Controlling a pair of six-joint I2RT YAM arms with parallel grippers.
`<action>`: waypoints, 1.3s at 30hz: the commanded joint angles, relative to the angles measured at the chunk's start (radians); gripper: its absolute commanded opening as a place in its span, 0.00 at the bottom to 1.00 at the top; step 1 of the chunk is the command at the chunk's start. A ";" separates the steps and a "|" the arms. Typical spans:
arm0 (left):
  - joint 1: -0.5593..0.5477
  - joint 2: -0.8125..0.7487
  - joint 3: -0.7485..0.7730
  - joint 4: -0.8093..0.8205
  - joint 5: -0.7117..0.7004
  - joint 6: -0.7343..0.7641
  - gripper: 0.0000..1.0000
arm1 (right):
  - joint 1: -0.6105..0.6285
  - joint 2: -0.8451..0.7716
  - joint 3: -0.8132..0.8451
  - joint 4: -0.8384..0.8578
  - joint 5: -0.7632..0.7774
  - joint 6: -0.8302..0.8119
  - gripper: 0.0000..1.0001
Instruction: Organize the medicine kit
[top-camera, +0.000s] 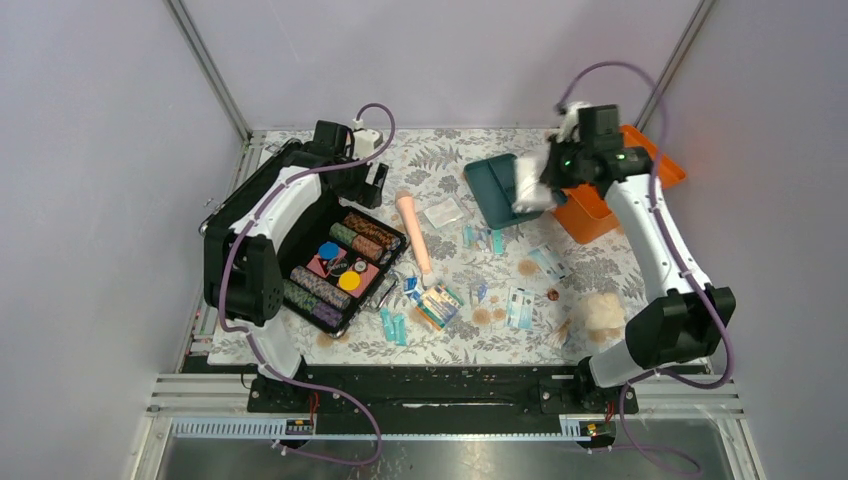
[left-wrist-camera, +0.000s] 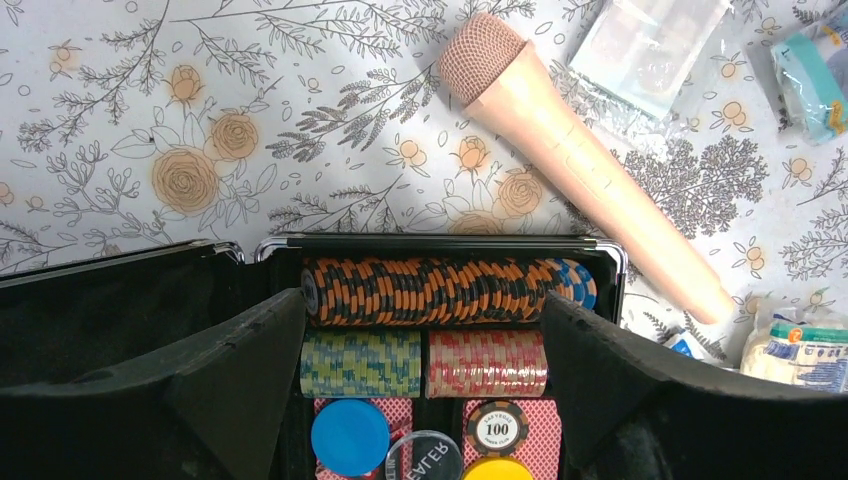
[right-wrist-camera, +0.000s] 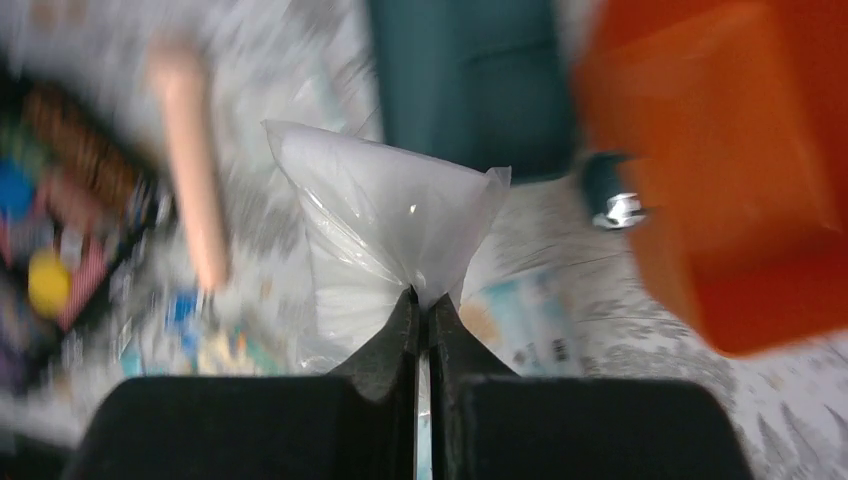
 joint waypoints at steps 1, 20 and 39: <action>0.001 0.009 0.072 0.024 0.013 -0.016 0.86 | -0.096 0.030 0.123 0.086 0.455 0.370 0.00; 0.001 0.025 0.139 -0.166 -0.096 -0.031 0.86 | -0.237 0.456 0.475 -0.118 0.643 0.906 0.00; -0.047 0.030 0.118 -0.217 -0.208 0.041 0.86 | -0.278 0.710 0.457 0.164 0.282 0.783 0.04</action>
